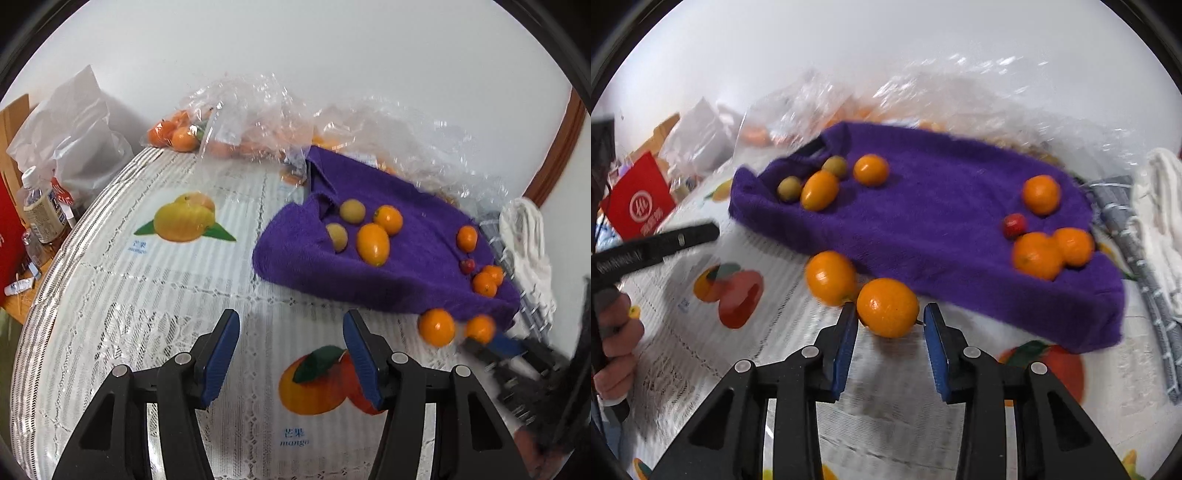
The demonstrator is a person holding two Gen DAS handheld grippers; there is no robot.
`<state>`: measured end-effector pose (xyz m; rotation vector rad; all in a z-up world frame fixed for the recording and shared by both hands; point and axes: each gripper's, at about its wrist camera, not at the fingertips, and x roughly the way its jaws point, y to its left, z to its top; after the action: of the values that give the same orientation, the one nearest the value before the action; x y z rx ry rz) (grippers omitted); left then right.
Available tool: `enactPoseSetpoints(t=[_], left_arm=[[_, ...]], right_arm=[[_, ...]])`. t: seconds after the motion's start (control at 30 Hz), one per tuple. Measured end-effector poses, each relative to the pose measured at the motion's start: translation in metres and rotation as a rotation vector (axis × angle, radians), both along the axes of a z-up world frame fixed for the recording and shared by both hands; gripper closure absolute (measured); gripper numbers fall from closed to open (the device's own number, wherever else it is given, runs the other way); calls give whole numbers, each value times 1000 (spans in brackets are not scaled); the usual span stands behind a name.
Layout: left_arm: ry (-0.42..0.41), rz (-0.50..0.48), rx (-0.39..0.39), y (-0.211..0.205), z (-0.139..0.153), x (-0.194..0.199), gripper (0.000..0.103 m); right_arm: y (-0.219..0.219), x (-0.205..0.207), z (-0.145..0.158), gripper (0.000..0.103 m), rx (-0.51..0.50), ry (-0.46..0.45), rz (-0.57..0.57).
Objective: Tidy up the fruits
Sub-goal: 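Withdraw both tools from the towel toward the remaining fruit pile, then grasp an orange with the right tool while the left grasps an orange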
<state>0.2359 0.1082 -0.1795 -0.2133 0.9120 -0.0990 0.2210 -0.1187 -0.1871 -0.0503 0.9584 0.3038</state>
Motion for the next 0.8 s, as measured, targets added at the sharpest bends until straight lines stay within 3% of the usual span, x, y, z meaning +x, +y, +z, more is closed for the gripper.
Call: enactPoseSetpoints(t=[0.1,0.27,0.47,0.63,0.8], left_arm=[[30,-21,43,-7,-8,1,48],[46,-6,103,-13,-16,1,47],[33,-21,128,-18,-16,-4,47],[4,-148,76,-48,-2,-12,48],[-22,-279,103,-100,7,-9,46]], right_arm=[[-23,-3,8,66,21,-14,-23],[-56,-10,9,66,-34,-63,-63],[-83,-19,12,66,49,-96,-105],[-91,-19,17,66,47,-129,-133],[-100,-21,22,66,45,-151,-158]])
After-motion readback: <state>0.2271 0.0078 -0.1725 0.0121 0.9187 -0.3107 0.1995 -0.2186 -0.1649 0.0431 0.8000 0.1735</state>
